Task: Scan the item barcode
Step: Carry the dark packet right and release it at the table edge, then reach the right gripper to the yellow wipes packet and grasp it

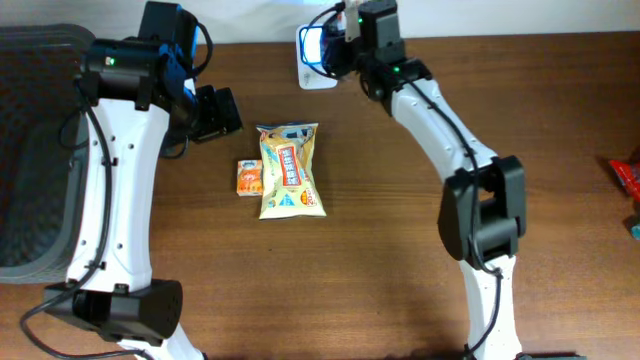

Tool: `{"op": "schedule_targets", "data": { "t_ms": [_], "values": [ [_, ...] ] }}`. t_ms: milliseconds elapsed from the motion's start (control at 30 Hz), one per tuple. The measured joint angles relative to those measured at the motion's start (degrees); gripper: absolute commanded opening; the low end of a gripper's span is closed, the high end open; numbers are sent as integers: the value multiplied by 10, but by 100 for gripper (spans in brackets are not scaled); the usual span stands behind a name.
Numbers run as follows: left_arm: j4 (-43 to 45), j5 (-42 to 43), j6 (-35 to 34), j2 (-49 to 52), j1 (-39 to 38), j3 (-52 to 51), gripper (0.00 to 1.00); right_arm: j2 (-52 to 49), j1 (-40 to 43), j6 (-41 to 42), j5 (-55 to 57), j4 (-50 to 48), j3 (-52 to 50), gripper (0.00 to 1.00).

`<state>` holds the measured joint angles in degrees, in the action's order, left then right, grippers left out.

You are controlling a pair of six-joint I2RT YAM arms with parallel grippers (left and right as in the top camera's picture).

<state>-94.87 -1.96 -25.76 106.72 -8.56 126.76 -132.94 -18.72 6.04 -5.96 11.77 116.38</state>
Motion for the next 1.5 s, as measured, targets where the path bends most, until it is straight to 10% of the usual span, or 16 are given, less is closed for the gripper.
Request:
{"op": "schedule_targets", "data": {
  "t_ms": [300,533,800,1000,1100,1233,1500],
  "values": [
    [1,0,0,0,0,0,99,-79,-41,-66,161,-154,-1,4],
    [1,0,0,0,0,0,99,-43,-14,27,264,-43,-2,4],
    [0,0,0,0,0,0,99,69,377,151,303,365,7,4],
    [0,0,0,0,0,0,99,68,584,152,303,461,7,4],
    [0,0,0,0,0,0,99,55,624,154,303,469,7,22],
    [0,0,0,0,0,0,99,51,625,151,287,467,4,79],
    [0,0,0,0,0,0,99,107,605,150,41,488,-1,85]
  ]
}}
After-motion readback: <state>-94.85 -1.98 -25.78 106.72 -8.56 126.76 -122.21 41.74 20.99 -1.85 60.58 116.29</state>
